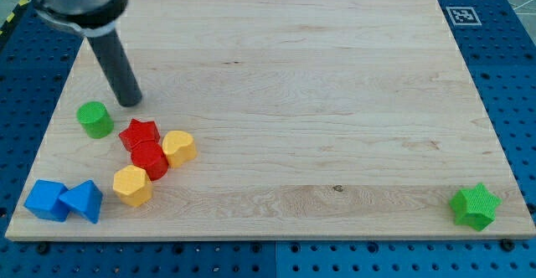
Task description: Push the green circle slightly up
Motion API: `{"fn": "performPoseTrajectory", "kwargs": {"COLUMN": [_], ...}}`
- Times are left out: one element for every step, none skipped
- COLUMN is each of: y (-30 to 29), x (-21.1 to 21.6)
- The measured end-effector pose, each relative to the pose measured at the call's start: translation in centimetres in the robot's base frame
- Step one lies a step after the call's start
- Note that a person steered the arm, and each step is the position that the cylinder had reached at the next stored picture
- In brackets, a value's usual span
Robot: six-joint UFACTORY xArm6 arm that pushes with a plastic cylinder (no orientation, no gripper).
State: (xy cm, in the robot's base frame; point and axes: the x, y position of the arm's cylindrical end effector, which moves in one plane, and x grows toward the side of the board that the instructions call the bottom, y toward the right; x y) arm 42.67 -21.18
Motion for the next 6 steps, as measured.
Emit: {"fn": "performPoseTrajectory", "kwargs": {"y": [-4.3,-7.0,-7.8,-7.8,-5.0,-0.2], "x": [-0.3,2.8,4.5,5.1,6.3,8.7]}}
